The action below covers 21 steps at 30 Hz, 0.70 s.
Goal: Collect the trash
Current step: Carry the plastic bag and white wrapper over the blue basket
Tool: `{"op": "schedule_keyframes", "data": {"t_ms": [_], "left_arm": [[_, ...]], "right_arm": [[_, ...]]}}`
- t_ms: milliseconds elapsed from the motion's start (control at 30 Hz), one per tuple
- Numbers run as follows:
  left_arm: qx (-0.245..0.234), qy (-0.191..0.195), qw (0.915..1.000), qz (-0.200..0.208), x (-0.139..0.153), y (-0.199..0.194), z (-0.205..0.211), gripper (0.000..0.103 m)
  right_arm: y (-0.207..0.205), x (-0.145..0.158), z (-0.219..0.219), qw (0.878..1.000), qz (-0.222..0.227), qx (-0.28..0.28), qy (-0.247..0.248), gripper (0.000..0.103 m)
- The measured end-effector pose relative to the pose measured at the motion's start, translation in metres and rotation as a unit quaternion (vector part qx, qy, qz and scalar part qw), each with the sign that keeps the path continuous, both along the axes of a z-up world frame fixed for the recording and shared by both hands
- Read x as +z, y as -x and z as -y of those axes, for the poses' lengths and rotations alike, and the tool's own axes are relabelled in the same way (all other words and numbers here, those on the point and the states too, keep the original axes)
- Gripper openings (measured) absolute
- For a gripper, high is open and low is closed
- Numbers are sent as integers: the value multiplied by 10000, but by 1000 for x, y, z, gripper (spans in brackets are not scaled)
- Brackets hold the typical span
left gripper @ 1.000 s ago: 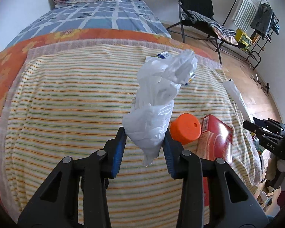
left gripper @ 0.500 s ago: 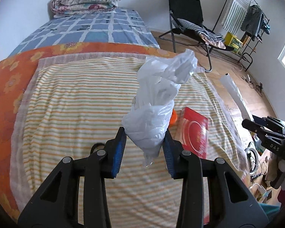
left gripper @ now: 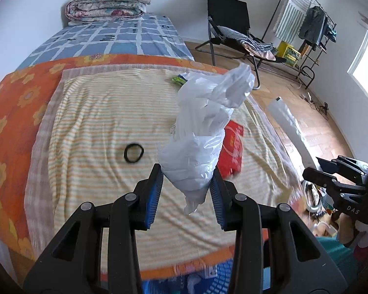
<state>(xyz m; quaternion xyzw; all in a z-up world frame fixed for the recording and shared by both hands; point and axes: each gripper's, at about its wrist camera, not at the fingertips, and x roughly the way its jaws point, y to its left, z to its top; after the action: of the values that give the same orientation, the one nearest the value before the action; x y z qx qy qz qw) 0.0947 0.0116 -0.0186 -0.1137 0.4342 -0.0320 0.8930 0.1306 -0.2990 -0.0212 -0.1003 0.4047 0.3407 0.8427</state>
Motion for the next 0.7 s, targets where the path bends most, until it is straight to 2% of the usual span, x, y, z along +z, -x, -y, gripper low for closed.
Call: {"op": "schedule_keyframes", "data": {"t_ms": [167,267,433,700], "left_arm": [[-99,-72,9999,-76,-5,33,2,38],[-120,8,9998,-177,-12,54,2,38],[-178,56,9988,-443,-32,82,2,38],[-268,78,9959,-856,-66,116,5,38]], "right_arm": [[41,-8,-1,9996,-150,235,-69,31],[60,-16,-1,9990,-290,320,-130,31],[87,-31,0,9971,-581,416,-252,32],[122,-61,-7,9941,-810,722,-81,32]]}}
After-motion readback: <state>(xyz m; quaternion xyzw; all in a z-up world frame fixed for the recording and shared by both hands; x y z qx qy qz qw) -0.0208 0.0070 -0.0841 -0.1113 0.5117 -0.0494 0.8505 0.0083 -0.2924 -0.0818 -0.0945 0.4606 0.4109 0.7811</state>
